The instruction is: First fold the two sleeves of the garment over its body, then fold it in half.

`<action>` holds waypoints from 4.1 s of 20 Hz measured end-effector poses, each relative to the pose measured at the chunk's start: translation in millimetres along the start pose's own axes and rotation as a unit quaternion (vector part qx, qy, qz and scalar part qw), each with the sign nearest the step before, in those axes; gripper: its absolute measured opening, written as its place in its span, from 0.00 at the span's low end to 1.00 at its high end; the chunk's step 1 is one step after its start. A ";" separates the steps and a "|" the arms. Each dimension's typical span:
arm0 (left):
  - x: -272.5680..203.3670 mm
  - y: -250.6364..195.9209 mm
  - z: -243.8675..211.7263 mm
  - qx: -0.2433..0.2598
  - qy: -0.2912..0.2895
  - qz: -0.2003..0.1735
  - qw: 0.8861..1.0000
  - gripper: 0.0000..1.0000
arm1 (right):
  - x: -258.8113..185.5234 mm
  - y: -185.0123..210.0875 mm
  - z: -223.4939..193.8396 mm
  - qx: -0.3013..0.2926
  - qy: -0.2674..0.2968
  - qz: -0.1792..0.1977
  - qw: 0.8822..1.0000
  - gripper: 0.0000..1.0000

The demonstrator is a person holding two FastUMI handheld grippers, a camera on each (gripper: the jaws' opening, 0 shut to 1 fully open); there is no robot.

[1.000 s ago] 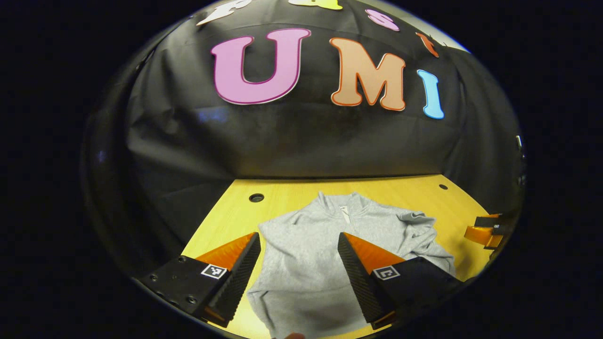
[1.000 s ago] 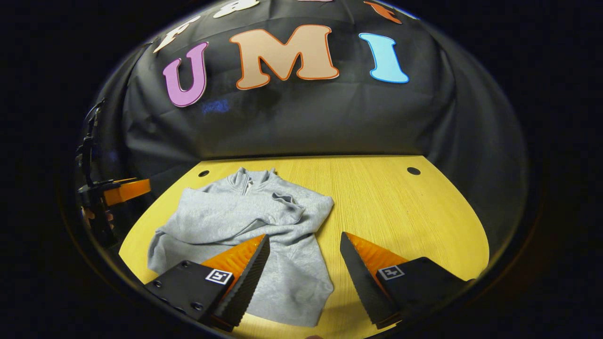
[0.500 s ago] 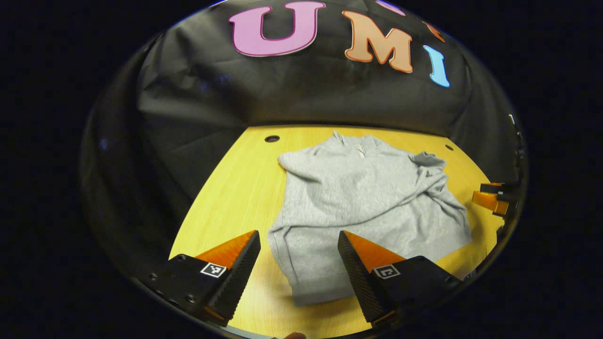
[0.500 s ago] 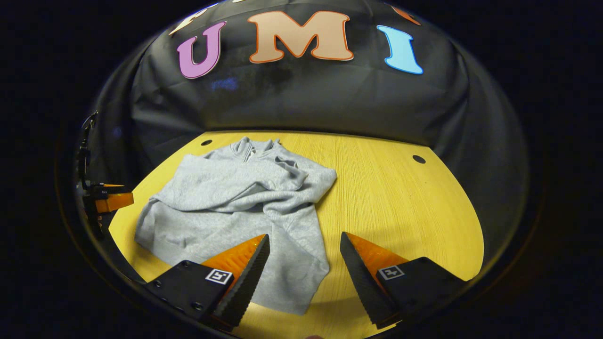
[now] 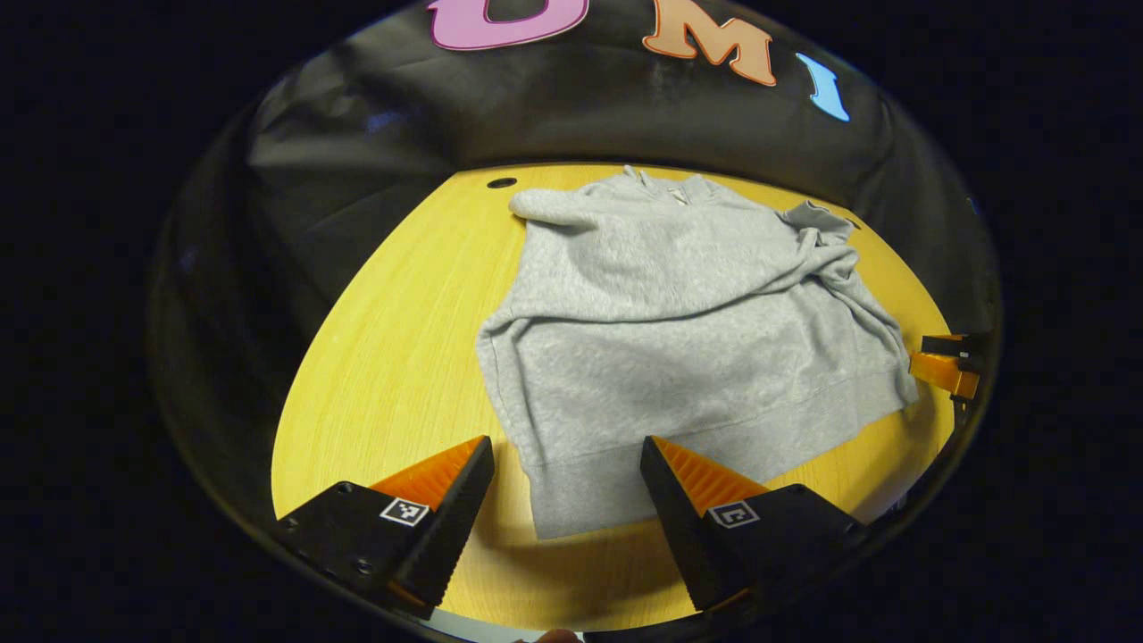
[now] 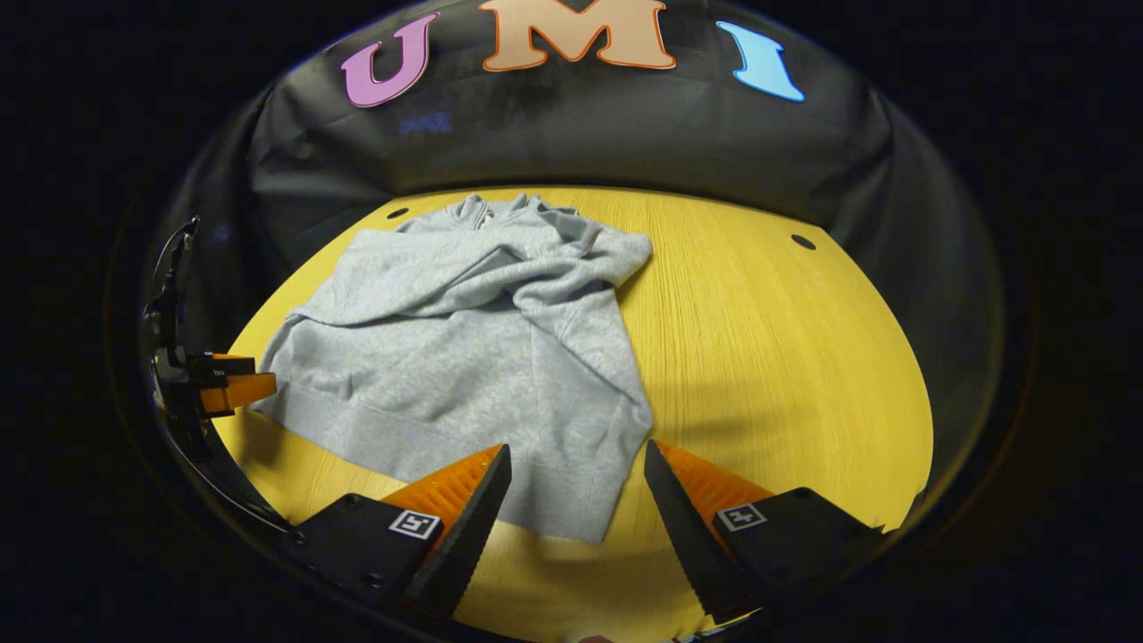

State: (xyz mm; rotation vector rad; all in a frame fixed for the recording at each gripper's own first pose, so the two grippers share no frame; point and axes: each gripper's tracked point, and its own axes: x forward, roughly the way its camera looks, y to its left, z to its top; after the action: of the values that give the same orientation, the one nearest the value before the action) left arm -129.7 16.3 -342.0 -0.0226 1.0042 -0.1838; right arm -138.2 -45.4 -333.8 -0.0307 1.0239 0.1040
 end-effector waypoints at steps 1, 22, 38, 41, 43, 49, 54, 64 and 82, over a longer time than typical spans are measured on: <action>-0.1 1.3 -3.0 -0.003 0.003 0.000 1.000 0.97 | 2.0 0.6 -7.1 0.001 0.007 -0.001 1.000 0.96; 11.5 -14.0 8.0 -0.028 -0.010 -0.048 0.998 0.23 | 15.6 33.1 -30.1 -0.020 0.076 0.038 0.996 0.13; 1.1 -16.1 1.5 -0.043 0.056 -0.072 0.995 0.00 | 2.2 32.1 -22.3 0.011 0.115 0.073 0.991 0.12; -1.0 -15.7 5.8 -0.048 0.058 -0.068 0.995 0.00 | 0.6 33.6 -16.7 0.014 0.119 0.080 0.990 0.12; -5.1 -16.0 11.5 -0.052 0.052 -0.062 0.995 0.00 | -3.5 33.5 -7.0 0.028 0.110 0.083 0.990 0.12; -16.8 -15.2 48.6 -0.067 0.026 -0.058 0.996 0.00 | -17.1 34.9 53.1 0.058 0.059 0.104 0.991 0.12; -21.1 -11.6 92.2 -0.082 -0.001 -0.061 0.995 0.00 | -21.1 34.9 104.4 0.091 0.023 0.122 0.988 0.12; -2.0 -9.4 139.1 -0.094 0.001 -0.057 0.994 0.00 | -2.0 39.3 168.8 0.158 0.001 0.147 0.976 0.12; 84.6 -4.0 153.8 -0.268 0.100 -0.083 0.954 0.02 | 106.2 25.2 176.3 0.238 0.080 0.109 0.962 0.24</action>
State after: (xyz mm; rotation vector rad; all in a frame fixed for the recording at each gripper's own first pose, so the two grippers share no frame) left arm 43.1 -11.6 -329.7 -0.5966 1.2323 -0.0612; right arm 64.1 0.4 -332.1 0.5209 1.1903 0.0545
